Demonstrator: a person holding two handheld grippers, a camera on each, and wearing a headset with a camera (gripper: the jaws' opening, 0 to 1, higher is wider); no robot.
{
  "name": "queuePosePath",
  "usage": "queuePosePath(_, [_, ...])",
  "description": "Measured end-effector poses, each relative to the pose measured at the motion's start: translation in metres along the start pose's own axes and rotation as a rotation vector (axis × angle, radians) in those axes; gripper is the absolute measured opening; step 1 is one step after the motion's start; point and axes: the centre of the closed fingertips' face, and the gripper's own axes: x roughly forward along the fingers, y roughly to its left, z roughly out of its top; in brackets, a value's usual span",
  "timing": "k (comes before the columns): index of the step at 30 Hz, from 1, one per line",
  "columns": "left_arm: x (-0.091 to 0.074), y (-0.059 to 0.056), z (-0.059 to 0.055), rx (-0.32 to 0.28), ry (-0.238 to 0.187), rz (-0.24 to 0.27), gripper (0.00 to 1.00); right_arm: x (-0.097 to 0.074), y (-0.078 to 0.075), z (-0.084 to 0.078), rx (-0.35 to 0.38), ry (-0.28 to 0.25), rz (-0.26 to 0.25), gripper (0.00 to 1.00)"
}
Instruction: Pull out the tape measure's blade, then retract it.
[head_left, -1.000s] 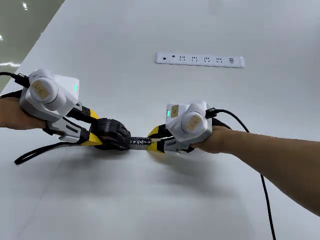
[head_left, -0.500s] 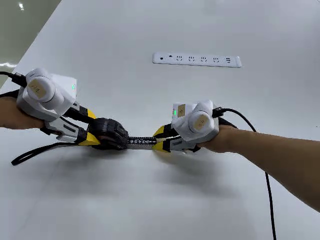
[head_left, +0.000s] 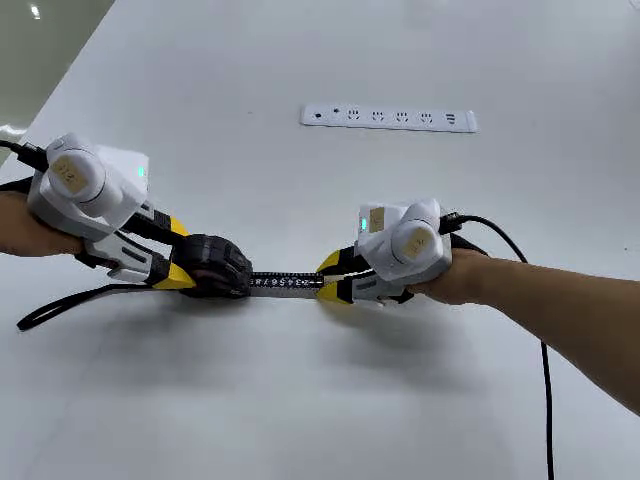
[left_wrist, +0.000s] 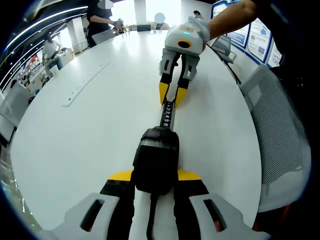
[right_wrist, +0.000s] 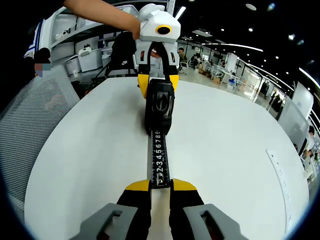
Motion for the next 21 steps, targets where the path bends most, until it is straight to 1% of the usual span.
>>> queuePosePath(10, [0.0,0.0,0.001,-0.004,0.002,-0.003,0.24,-0.012,-0.001,-0.011,0.011,0.013,-0.008,0.09])
queuePosePath(21, [0.001,-0.001,0.001,-0.006,0.005,-0.005,0.24,-0.021,-0.001,-0.02,0.017,0.031,-0.018,0.09])
